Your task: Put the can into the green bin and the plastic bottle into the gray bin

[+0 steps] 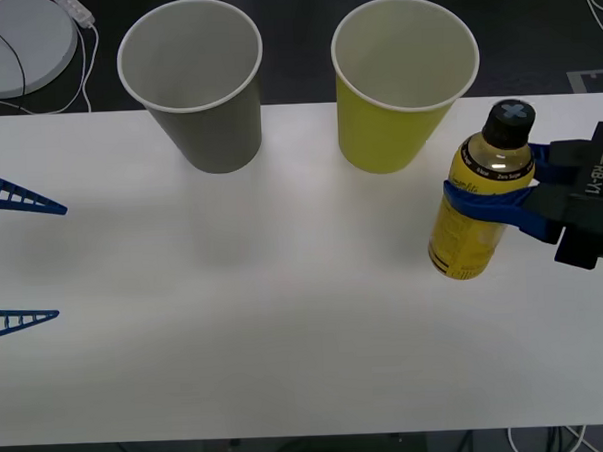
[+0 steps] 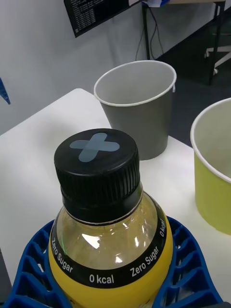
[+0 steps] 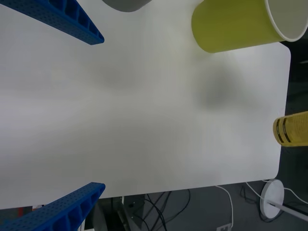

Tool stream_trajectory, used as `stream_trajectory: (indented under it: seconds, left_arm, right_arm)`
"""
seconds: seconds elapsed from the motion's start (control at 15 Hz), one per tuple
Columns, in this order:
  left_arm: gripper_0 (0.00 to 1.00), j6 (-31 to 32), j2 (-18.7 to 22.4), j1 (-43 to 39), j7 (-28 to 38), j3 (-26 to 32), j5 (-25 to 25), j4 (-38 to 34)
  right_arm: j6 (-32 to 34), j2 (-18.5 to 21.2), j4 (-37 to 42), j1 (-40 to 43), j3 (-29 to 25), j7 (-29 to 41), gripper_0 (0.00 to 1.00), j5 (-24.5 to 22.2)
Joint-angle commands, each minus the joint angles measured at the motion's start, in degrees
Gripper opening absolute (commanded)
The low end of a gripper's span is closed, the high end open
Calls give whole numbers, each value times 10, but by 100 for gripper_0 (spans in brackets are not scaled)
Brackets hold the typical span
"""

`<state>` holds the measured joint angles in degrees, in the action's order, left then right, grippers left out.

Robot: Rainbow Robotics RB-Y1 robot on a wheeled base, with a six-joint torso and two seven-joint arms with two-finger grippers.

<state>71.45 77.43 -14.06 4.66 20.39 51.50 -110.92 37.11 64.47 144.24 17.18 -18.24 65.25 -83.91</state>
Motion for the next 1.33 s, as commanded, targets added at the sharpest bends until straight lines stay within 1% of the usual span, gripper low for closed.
stream_trajectory:
  seconds: [0.07, 0.27, 0.47, 0.53, 0.6, 0.8, 0.93, 1.2, 1.33]
  left_arm:
    - [100, 0, 0, 0, 0, 0, 0, 0]
    - [100, 0, 0, 0, 0, 0, 0, 0]
    - [100, 0, 0, 0, 0, 0, 0, 0]
    - [100, 0, 0, 0, 0, 0, 0, 0]
    - [100, 0, 0, 0, 0, 0, 0, 0]
    - [100, 0, 0, 0, 0, 0, 0, 0]
    - [100, 0, 0, 0, 0, 0, 0, 0]
    - [100, 0, 0, 0, 0, 0, 0, 0]
    - [100, 0, 0, 0, 0, 0, 0, 0]
  right_arm:
    - [2, 25, 6, -34, 0, 58, 0, -8]
    - [4, 49, -5, -64, 0, 63, 0, -5]
    - [5, 74, -24, -89, 3, 66, 0, 28]
    - [5, 87, -27, -103, 8, 87, 0, 30]
    - [7, 95, -32, -116, 11, 92, 0, 29]
    - [30, 114, -55, -167, 31, 93, 0, 32]
    - [35, 125, -77, -214, 65, 93, 0, 38]
    - [42, 157, -123, -318, 142, 93, 0, 64]
    - [86, 160, -158, -404, 192, 93, 0, 71]
